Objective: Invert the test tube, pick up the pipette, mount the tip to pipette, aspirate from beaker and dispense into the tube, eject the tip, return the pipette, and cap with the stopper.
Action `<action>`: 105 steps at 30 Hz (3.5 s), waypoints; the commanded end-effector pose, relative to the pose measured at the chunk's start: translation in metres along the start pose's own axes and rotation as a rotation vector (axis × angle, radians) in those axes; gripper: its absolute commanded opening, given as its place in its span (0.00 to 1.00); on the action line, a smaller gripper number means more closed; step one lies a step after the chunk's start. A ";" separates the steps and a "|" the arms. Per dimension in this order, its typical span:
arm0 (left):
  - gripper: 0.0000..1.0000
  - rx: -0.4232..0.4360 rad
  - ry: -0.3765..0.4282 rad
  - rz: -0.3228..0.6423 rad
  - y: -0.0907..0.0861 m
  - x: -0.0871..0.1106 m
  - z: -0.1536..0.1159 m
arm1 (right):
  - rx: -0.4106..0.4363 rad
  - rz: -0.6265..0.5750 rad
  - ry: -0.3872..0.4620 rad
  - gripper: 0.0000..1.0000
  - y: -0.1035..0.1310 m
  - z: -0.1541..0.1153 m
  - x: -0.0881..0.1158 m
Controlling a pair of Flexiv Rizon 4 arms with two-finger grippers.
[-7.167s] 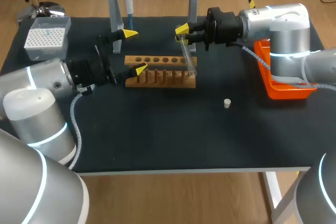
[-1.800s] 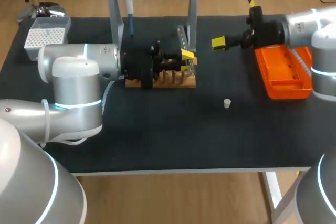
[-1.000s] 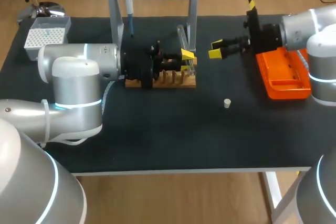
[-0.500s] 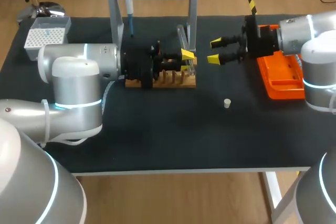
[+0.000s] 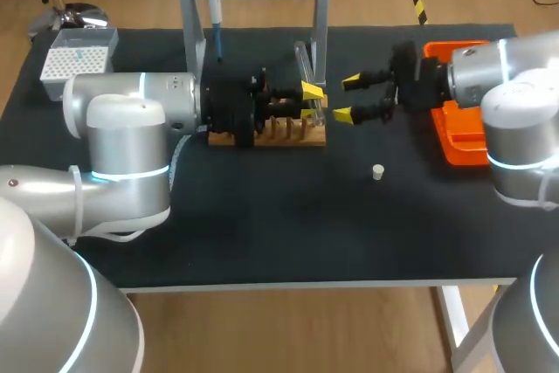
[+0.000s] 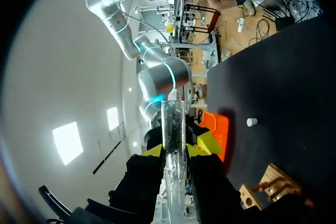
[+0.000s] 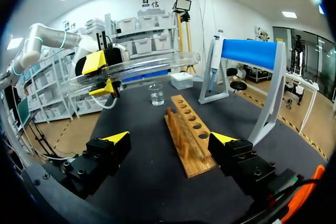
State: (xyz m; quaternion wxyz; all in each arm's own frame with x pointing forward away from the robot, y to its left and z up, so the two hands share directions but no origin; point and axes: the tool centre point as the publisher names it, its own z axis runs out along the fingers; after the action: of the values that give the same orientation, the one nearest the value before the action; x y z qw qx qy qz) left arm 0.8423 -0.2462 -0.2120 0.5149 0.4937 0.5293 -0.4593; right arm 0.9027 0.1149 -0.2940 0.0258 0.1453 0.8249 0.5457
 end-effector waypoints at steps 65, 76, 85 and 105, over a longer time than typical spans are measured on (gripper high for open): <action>0.00 0.108 -0.042 -1.056 0.050 -0.039 -0.042 | 0.002 0.001 0.001 1.00 0.001 0.000 0.000; 0.00 0.034 -0.047 -1.231 0.072 -0.032 -0.042 | 0.002 0.001 0.001 1.00 0.001 0.000 0.000; 0.00 0.003 -0.069 -1.341 0.087 -0.023 -0.040 | 0.002 0.001 0.001 1.00 0.001 0.000 0.000; 0.00 0.030 -0.082 -1.429 0.121 -0.014 -0.042 | 0.002 0.001 0.001 1.00 0.001 0.000 0.000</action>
State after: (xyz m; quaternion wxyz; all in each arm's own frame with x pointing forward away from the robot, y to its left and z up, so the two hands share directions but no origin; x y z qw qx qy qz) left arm 0.9512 -0.1946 -0.1947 0.1085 0.0100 0.6951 -0.7106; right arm 0.9040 0.1158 -0.2940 0.0252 0.1453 0.8249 0.5458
